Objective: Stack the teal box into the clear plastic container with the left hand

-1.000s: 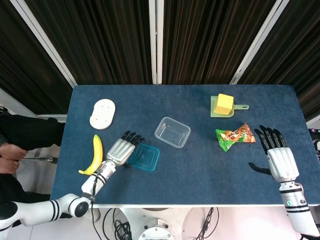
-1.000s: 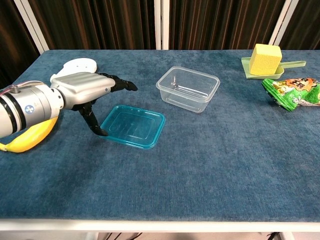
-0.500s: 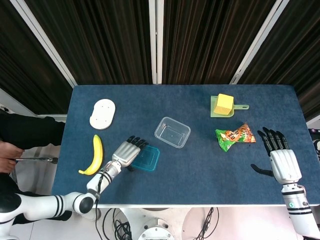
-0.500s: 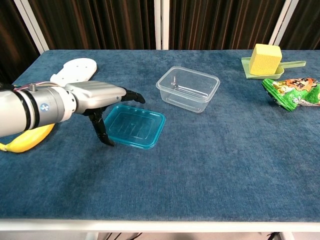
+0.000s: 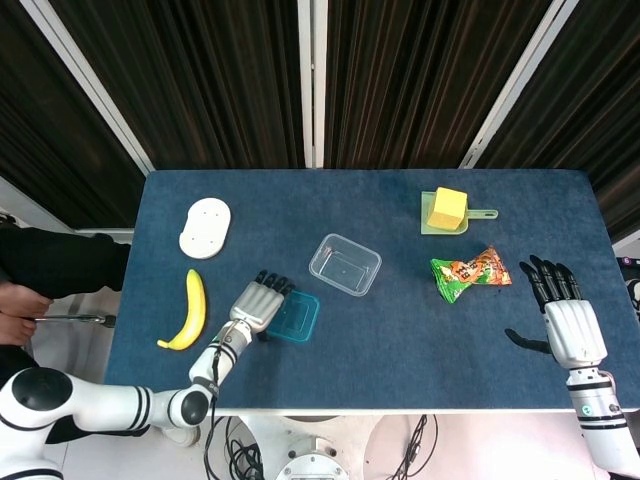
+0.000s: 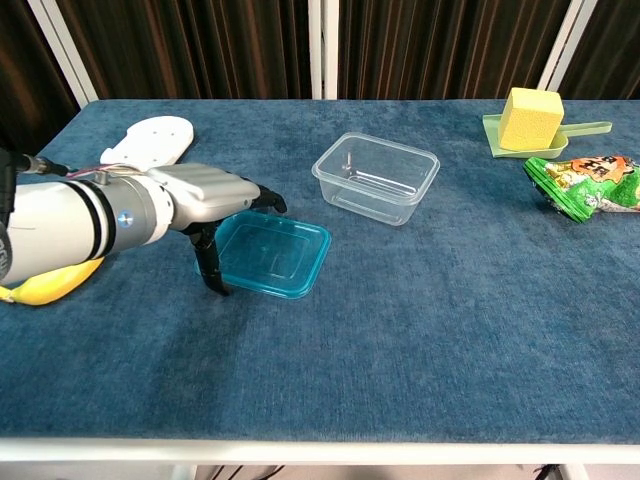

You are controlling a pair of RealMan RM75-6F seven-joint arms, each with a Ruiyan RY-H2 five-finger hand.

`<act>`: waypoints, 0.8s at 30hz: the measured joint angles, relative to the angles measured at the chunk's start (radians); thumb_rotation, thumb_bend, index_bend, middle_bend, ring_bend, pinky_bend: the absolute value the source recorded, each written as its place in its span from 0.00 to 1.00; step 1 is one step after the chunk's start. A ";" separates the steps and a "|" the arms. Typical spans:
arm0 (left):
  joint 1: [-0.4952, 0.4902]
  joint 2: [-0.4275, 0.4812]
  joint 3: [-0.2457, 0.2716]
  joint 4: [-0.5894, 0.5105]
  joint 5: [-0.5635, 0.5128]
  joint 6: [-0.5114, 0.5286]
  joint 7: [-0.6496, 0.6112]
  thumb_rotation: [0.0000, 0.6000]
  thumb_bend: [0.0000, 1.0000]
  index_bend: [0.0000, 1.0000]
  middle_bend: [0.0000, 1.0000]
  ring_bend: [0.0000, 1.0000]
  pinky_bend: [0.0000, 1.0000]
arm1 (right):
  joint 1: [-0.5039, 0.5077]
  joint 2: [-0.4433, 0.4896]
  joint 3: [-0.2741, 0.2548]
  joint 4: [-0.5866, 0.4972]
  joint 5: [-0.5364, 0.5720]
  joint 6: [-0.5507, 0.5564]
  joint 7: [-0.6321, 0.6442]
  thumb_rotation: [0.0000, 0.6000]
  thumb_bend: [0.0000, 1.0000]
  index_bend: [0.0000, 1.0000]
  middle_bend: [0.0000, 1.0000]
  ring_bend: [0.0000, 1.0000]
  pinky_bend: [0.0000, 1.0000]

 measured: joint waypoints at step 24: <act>0.002 0.139 0.037 -0.148 0.180 0.066 -0.100 1.00 0.24 0.32 0.28 0.14 0.15 | -0.024 -0.004 0.009 0.002 -0.016 0.021 0.012 1.00 0.03 0.00 0.00 0.00 0.00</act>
